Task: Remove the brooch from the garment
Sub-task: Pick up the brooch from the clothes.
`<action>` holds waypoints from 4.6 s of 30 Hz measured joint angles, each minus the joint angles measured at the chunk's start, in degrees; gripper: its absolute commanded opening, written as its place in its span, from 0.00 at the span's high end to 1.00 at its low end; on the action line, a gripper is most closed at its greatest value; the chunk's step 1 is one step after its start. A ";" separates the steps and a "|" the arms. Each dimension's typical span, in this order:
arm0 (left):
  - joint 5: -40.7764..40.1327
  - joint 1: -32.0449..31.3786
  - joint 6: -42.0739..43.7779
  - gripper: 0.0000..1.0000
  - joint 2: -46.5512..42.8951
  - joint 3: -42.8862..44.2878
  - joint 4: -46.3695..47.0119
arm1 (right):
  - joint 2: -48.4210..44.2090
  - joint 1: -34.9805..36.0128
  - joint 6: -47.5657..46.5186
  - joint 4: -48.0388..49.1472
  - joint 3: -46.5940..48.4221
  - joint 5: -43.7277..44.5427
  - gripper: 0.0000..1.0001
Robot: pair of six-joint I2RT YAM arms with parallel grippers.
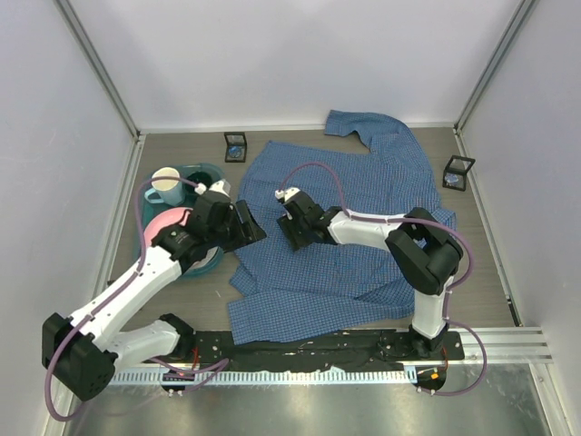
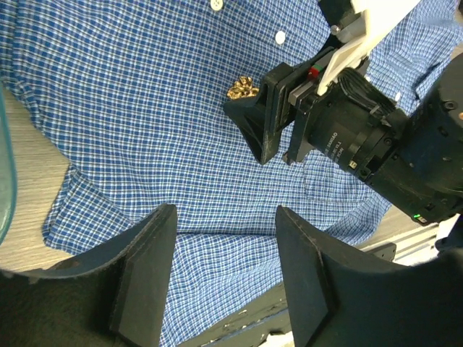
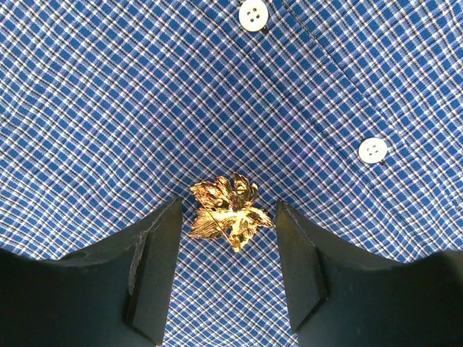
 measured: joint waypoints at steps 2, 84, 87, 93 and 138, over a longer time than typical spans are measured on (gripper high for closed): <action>-0.96 0.07 0.04 0.36 -1.29 0.17 -0.76 | 0.17 0.17 0.00 -0.09 0.15 0.22 0.41; 54.71 7.19 25.05 0.49 -4.74 0.22 29.40 | -13.73 -13.44 98.42 87.36 -26.95 -66.34 0.75; 54.82 7.19 25.53 0.47 -4.74 0.22 29.22 | -15.15 -13.44 98.75 87.34 -26.95 -66.47 0.76; 54.29 7.19 25.83 0.46 -4.61 0.22 29.42 | -16.55 -13.40 99.41 87.56 -26.99 -66.58 0.76; 55.91 7.34 22.21 1.00 -9.05 -1.92 32.20 | -18.08 -13.42 103.01 87.69 -25.16 -65.79 0.40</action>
